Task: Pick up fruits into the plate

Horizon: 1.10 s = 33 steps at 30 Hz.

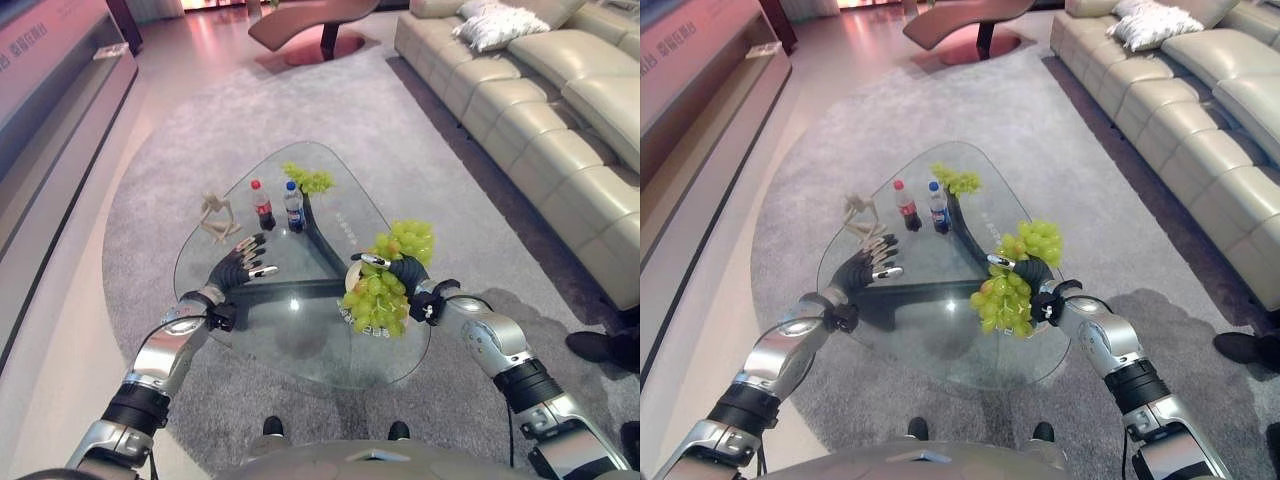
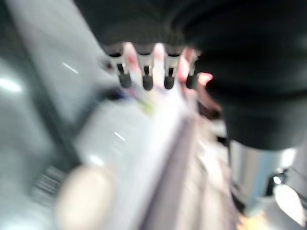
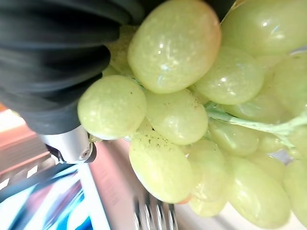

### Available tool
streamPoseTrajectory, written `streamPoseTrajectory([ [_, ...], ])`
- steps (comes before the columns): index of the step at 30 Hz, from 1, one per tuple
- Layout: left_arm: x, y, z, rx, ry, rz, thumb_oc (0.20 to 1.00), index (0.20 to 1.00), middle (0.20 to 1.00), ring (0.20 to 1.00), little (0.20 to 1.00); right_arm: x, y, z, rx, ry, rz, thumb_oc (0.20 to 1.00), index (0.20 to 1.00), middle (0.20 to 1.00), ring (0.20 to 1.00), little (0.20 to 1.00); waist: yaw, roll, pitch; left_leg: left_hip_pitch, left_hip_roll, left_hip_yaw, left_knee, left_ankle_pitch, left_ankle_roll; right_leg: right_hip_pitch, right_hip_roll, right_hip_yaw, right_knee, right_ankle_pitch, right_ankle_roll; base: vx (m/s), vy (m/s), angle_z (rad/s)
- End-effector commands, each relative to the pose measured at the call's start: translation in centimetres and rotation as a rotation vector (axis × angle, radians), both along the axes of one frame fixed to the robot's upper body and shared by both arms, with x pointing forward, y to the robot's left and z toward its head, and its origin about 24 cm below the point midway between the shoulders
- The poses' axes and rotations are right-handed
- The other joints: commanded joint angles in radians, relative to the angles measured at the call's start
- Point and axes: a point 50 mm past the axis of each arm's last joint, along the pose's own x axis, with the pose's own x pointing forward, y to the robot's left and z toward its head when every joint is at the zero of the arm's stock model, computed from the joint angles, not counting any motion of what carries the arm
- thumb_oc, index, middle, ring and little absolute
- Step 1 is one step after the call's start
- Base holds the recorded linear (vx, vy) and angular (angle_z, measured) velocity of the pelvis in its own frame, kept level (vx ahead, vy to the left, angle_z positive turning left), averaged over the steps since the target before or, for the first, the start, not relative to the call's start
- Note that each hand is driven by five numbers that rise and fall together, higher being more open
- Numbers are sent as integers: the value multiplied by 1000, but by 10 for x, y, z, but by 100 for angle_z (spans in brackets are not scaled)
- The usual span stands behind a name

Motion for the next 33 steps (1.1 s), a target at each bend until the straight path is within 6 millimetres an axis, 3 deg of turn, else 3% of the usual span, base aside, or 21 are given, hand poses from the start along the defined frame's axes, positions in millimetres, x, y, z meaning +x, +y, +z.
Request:
streamPoseTrajectory([
  [1,-1,24,-11,178,32,137,1000,1000,1000,1000,1000,27,-17,36,-15,-171,-87,200,200,200,200,200,29,-45,60,-45,-22,-3,73,-102,24,12,-19,-45,112,-127,-35,-43,-23,10],
  [3,-9,32,-23,247,91,164,1000,1000,1000,1000,1000,29,-26,33,-57,-153,-132,200,200,200,200,200,36,-49,82,-68,-28,-13,74,-99,25,-7,-17,-42,115,-126,-34,-143,-43,10],
  [6,-13,41,-36,308,149,193,1000,1000,1000,1000,1000,47,-47,43,-171,-178,-202,200,200,200,200,200,54,-52,156,-135,-36,-22,71,-81,27,-75,-8,-41,134,-123,-39,-334,-65,6],
  [10,-19,50,-50,389,202,222,1000,1000,1000,1000,1000,68,-103,67,-530,-210,-285,200,200,200,200,200,87,-47,258,-210,-47,-40,63,-56,28,-158,8,-44,160,-114,-44,-188,-60,18],
  [15,-34,63,-63,453,277,249,1000,1000,1000,1000,1000,75,-136,85,-848,-190,-307,200,200,200,200,200,116,-50,313,-227,-57,-51,55,-54,32,-171,18,-59,158,-108,-44,-1,-65,10],
  [18,-35,67,-62,467,277,254,1000,1000,1000,1000,1000,79,-143,99,-978,-213,-312,200,200,200,200,200,128,-48,336,-246,-69,-56,64,-55,36,-185,19,-68,165,-106,-43,-16,-36,6],
  [21,-35,67,-62,466,269,243,1000,1000,1000,1000,1000,87,-152,129,-1210,-287,-314,200,200,200,200,200,144,-30,383,-306,-86,-75,107,-54,42,-239,15,-77,208,-110,-47,-44,2,6],
  [25,-35,67,-61,474,260,237,1000,1000,1000,1000,1000,92,-152,150,-1447,-346,-308,200,200,200,200,200,153,-27,383,-384,-101,-84,138,-56,47,-316,17,-87,240,-114,-48,23,-23,11],
  [33,-29,63,-57,438,228,281,1000,1000,1000,1000,1000,97,-159,181,-1588,-322,-445,200,200,200,200,200,168,-8,383,-574,-127,-92,216,-52,61,-508,-10,-114,327,-113,-51,-1,-7,4],
])
